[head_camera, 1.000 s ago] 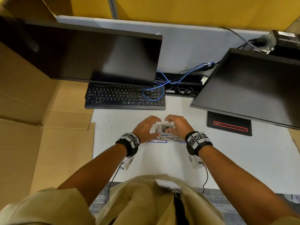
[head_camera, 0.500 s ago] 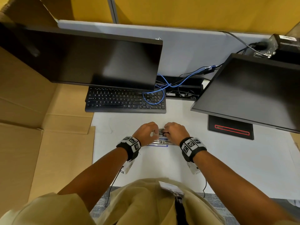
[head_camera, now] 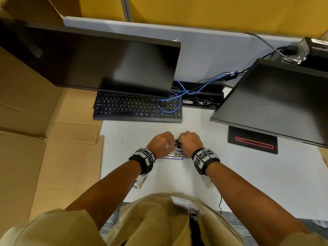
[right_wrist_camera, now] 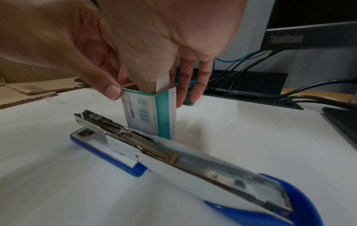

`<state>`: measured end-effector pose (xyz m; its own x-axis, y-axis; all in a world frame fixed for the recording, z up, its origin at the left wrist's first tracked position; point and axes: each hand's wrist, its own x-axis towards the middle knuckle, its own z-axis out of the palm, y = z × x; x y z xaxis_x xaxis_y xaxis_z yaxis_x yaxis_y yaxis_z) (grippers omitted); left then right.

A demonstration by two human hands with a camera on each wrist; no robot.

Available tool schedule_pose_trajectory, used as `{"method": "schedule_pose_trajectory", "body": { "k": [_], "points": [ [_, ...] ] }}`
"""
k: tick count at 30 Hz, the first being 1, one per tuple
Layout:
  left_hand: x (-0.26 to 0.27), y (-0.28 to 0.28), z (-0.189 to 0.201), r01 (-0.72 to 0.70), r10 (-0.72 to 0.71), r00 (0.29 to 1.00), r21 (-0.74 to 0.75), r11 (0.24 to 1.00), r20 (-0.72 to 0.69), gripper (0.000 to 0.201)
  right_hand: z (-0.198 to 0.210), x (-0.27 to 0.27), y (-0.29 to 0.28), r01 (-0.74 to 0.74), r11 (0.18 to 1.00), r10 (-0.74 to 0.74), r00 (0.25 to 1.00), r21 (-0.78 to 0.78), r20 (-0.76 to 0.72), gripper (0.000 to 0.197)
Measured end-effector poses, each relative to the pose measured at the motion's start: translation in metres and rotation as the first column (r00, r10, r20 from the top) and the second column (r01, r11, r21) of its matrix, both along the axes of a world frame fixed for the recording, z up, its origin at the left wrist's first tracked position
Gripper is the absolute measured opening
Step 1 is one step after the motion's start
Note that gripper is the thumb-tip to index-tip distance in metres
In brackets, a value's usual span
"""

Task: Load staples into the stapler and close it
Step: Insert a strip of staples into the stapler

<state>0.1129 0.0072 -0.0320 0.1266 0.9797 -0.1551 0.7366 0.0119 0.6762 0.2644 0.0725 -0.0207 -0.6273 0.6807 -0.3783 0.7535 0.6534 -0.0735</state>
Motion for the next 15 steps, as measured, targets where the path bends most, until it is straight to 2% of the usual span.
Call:
{"method": "schedule_pose_trajectory", "body": {
  "k": [4, 7, 9, 12, 15],
  "points": [
    [-0.001, -0.001, 0.000, -0.006, 0.006, 1.000, 0.017, 1.000, -0.016, 0.016, 0.000, 0.012, 0.001, 0.096, 0.992, -0.108, 0.979, -0.080, -0.175, 0.018],
    [0.000, -0.001, 0.001, -0.010, 0.012, 0.999, 0.043, 0.999, -0.046, 0.016, 0.005, 0.021, -0.001, 0.182, 0.974, -0.218, 0.915, -0.134, -0.340, 0.008],
    [0.002, -0.002, 0.003, -0.014, 0.019, 0.998, 0.081, 0.997, -0.065, 0.020, 0.005, 0.024, -0.002, 0.208, 0.964, -0.257, 0.879, -0.162, -0.401, 0.005],
    [0.003, -0.001, 0.006, -0.041, 0.048, 0.998, 0.137, 0.990, -0.046, 0.025, 0.004, 0.027, -0.006, 0.193, 0.963, -0.260, 0.850, -0.189, -0.457, 0.005],
    [0.002, 0.000, 0.007, 0.009, -0.001, 0.999, 0.165, 0.986, -0.050, 0.026, 0.004, 0.028, -0.008, 0.154, 0.975, -0.212, 0.856, -0.158, -0.471, 0.006]
  ]
}}
